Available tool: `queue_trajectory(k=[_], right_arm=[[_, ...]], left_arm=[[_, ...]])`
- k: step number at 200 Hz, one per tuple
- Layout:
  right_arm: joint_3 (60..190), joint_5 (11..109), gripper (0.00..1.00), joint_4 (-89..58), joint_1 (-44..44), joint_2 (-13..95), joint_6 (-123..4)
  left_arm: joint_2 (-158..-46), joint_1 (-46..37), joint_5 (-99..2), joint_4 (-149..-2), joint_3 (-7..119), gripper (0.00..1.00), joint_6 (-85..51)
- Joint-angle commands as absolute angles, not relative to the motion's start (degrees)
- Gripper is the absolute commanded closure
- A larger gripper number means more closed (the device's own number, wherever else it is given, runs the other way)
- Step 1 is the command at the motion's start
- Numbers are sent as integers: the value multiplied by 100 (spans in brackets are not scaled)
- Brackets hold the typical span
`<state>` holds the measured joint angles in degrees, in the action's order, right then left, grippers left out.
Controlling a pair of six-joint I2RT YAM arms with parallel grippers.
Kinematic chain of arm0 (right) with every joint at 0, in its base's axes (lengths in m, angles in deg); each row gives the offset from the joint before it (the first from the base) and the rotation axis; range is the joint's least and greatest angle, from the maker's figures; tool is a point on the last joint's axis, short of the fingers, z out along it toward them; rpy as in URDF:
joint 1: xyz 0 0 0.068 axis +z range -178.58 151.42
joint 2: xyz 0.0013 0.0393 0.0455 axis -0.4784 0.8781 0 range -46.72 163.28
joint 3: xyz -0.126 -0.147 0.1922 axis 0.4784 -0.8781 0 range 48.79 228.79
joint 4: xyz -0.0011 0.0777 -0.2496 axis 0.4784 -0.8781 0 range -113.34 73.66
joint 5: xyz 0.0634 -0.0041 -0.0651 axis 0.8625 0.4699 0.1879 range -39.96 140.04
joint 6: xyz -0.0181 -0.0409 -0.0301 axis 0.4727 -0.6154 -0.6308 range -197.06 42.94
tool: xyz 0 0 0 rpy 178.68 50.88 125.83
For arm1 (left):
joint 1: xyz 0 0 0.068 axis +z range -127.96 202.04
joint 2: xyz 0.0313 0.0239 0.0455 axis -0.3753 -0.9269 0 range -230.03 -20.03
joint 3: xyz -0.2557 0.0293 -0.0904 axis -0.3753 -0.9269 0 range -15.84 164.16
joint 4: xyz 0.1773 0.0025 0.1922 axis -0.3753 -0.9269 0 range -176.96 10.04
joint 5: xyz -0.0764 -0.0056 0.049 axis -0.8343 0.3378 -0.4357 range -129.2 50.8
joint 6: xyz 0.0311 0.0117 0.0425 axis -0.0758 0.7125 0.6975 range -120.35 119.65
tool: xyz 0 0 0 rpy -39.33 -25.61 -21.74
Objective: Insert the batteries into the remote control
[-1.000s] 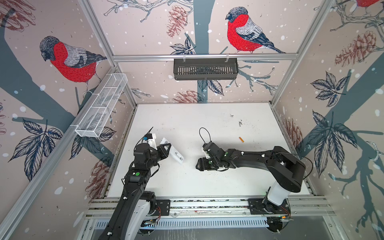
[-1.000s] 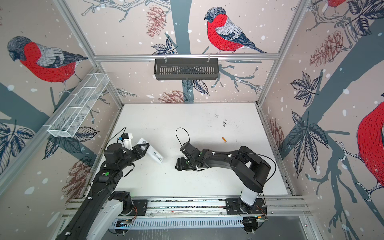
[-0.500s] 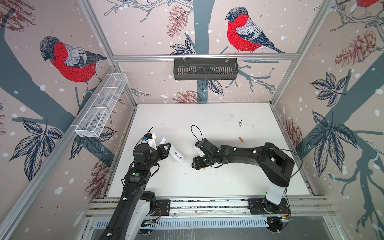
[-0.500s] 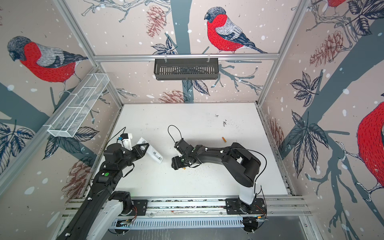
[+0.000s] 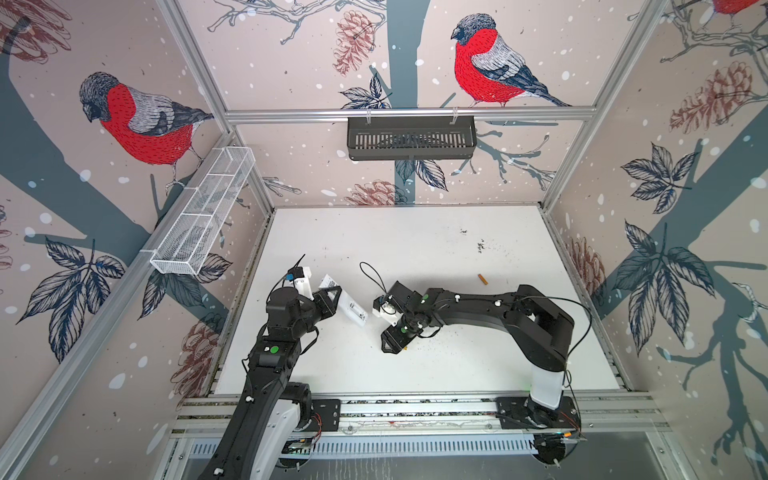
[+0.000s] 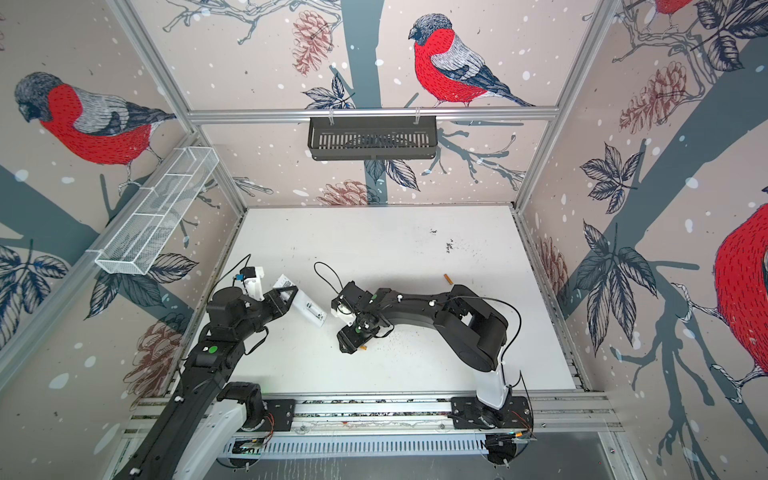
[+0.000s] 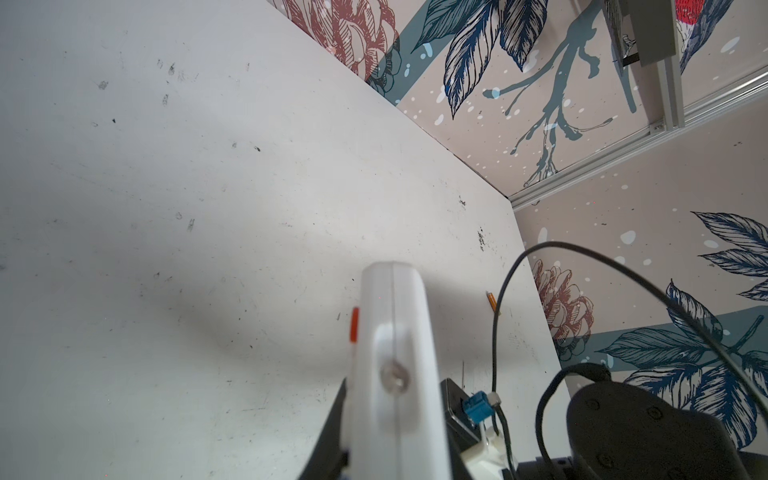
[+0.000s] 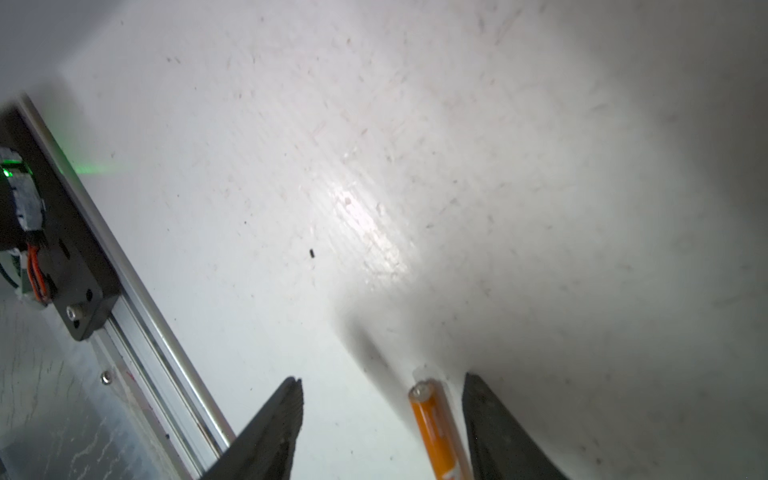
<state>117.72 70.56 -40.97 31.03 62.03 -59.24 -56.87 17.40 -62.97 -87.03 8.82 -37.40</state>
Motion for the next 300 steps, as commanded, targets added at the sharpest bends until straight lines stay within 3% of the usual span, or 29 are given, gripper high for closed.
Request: queue_trajectory(k=[1,44,106,190,258,300], right_arm=[[11707,6794,33,-4344,3100,5810,-6004],[10881,7013,30,-3855,3799,4951,-5332],[10566,7002,30,-3322,4332,5304,-4756],[10416,6525,30,-3329,3431,5324,-4880],[11591,6270,29,-3581,2703,5741,-5461],[12802,6635,30,-3651,2243,6923,-5713]], left_arm=[[-5698,1747,-6270,-8651,912,100,-3656],[-5766,1747,-6288,-8535,868,100,-3658],[-5830,1747,-6319,-8496,856,100,-3656],[-5830,1744,-6301,-8532,874,100,-3645],[-5758,1747,-6150,-8602,892,100,-3636],[-5663,1756,-6020,-8673,922,100,-3628]])
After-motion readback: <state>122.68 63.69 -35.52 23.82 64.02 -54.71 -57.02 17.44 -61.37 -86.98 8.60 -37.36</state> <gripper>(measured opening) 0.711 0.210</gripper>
